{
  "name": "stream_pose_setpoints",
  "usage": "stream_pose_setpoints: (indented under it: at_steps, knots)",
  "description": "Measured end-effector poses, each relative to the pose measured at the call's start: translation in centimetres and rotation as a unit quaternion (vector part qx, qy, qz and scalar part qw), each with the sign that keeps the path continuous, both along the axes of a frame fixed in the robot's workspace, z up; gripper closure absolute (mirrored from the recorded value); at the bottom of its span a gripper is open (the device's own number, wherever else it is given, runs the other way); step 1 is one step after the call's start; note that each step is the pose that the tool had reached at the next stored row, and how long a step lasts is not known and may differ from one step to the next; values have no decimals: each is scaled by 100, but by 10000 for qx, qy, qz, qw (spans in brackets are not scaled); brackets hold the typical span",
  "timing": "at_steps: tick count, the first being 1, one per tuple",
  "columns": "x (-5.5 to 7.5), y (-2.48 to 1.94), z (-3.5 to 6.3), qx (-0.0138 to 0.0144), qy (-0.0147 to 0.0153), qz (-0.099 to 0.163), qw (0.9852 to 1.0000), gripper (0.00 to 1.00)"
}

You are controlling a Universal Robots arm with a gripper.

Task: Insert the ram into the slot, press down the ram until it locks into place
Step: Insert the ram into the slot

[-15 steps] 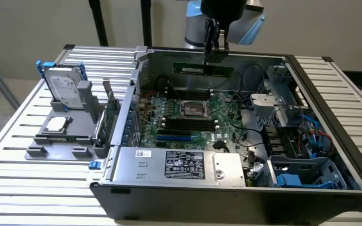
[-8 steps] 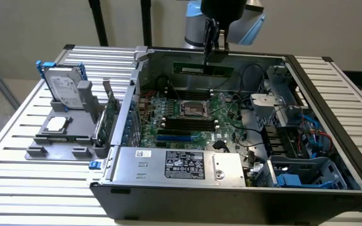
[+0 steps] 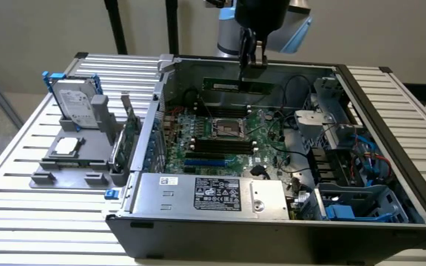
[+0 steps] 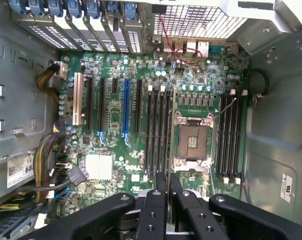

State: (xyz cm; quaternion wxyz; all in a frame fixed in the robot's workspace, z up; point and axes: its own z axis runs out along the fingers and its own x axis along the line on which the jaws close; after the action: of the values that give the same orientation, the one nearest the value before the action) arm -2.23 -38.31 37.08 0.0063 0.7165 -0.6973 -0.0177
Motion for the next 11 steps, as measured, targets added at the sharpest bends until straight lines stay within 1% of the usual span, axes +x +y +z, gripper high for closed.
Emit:
stream_pose_setpoints:
  at_steps: [11]
  knots:
    - [-102,0,-200,0,-21,3,10000,86]
